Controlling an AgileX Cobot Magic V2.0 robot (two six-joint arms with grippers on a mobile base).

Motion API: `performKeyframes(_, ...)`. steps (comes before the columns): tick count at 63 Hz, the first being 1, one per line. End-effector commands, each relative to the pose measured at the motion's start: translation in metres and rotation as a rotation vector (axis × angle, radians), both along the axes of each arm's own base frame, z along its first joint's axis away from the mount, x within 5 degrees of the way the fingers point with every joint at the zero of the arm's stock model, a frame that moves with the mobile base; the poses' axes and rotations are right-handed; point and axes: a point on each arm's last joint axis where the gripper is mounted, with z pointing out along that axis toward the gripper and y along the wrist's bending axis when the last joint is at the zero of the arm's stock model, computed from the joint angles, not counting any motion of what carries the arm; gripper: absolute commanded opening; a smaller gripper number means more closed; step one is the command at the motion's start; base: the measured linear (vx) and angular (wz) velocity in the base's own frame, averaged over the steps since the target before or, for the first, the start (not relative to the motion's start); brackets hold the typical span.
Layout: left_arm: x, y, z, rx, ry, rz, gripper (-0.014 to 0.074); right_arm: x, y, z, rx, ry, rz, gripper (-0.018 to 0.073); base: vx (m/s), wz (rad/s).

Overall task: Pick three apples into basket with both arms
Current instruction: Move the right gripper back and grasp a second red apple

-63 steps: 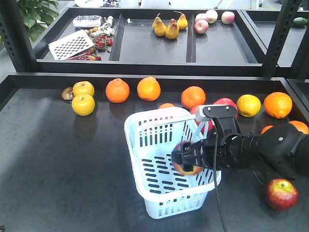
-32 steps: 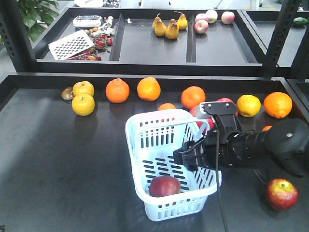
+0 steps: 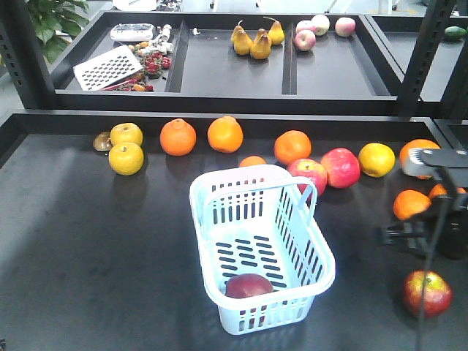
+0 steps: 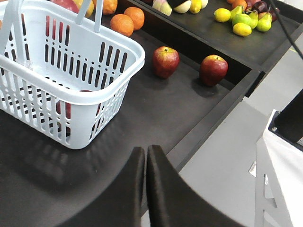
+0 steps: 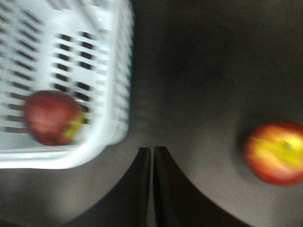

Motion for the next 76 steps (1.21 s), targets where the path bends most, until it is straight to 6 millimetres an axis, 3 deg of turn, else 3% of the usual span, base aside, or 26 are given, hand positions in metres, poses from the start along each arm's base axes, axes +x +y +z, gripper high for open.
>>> performKeyframes(1,0.003,0.001,0.005,0.038,-0.033,0.003,-0.0008,0.004,-0.021,0.010,-0.038,-0.041,-0.074,0.0087,0.00,0.00)
performKeyframes(9,0.003,0.001,0.005,0.038,-0.033,0.003,-0.0008,0.010,-0.039,0.001,-0.056,-0.025,-0.135,0.0249,0.00,0.00)
performKeyframes(21,0.003,0.001,0.005,0.038,-0.033,0.003,-0.0008,0.025,-0.059,-0.022,-0.036,0.022,-0.259,0.0589,0.00,0.00)
performKeyframes(29,0.003,0.001,0.005,0.038,-0.033,0.003,-0.0008,0.035,-0.067,-0.043,-0.049,0.065,-0.285,0.0706,0.00,0.00)
performKeyframes(47,0.003,0.001,0.005,0.038,-0.033,0.003,-0.0008,0.050,-0.075,-0.079,-0.100,0.125,-0.308,0.0671,0.00,0.00)
performKeyframes(76,0.003,0.001,0.005,0.038,-0.033,0.003,-0.0007,0.059,-0.079,-0.104,-0.117,0.141,-0.302,0.0629,0.00,0.00)
